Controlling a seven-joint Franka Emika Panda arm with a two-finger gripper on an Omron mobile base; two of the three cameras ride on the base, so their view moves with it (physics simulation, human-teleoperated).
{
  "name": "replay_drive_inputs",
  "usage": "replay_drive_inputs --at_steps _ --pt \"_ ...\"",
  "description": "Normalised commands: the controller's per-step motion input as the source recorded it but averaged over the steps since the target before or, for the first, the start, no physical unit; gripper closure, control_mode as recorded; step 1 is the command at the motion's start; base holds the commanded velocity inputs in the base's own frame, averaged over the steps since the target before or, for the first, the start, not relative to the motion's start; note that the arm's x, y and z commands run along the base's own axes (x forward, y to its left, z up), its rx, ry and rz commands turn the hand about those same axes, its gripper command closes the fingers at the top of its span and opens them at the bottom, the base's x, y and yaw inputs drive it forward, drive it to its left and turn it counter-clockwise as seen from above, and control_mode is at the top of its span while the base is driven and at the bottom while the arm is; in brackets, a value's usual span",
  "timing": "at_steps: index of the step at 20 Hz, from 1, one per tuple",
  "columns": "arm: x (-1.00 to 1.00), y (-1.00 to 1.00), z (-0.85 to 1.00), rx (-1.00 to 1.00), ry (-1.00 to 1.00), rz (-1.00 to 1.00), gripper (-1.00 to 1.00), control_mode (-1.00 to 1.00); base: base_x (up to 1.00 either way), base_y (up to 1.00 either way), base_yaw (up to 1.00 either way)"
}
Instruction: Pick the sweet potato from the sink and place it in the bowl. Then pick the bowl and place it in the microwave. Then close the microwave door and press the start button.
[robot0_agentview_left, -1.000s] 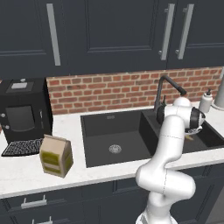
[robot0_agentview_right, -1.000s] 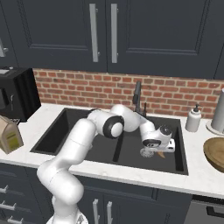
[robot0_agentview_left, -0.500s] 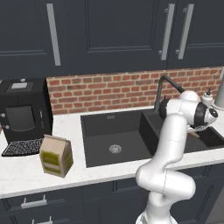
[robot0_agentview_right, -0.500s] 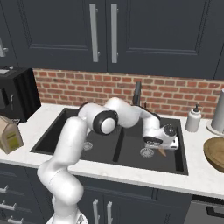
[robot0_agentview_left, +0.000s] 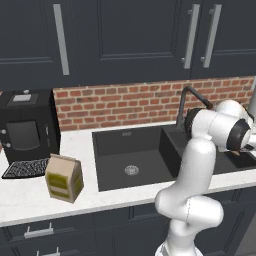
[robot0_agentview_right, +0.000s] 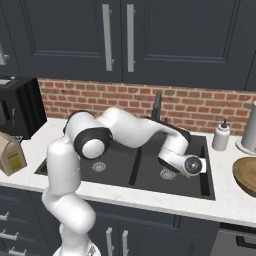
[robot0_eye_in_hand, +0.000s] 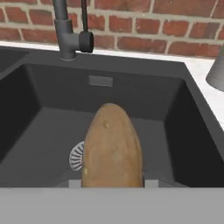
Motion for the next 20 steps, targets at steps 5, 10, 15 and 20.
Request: replay_drive_inputs --at_steps 5,10,15,20 --pt "-0.34 0.00 1.00 0.00 -0.02 0.00 1.00 -1.00 0.00 0.00 0.00" --pt "-0.30 0.00 1.00 0.00 0.00 0.00 1.00 -1.00 0.00 0.00 0.00" --pt "-0.59 0.00 1.00 -0.02 0.01 -0.05 1.00 -1.00 0.00 0.00 0.00" --pt "-0.69 0.00 0.82 -0.14 0.04 -0.23 1.00 -1.00 0.00 0.00 0.00"
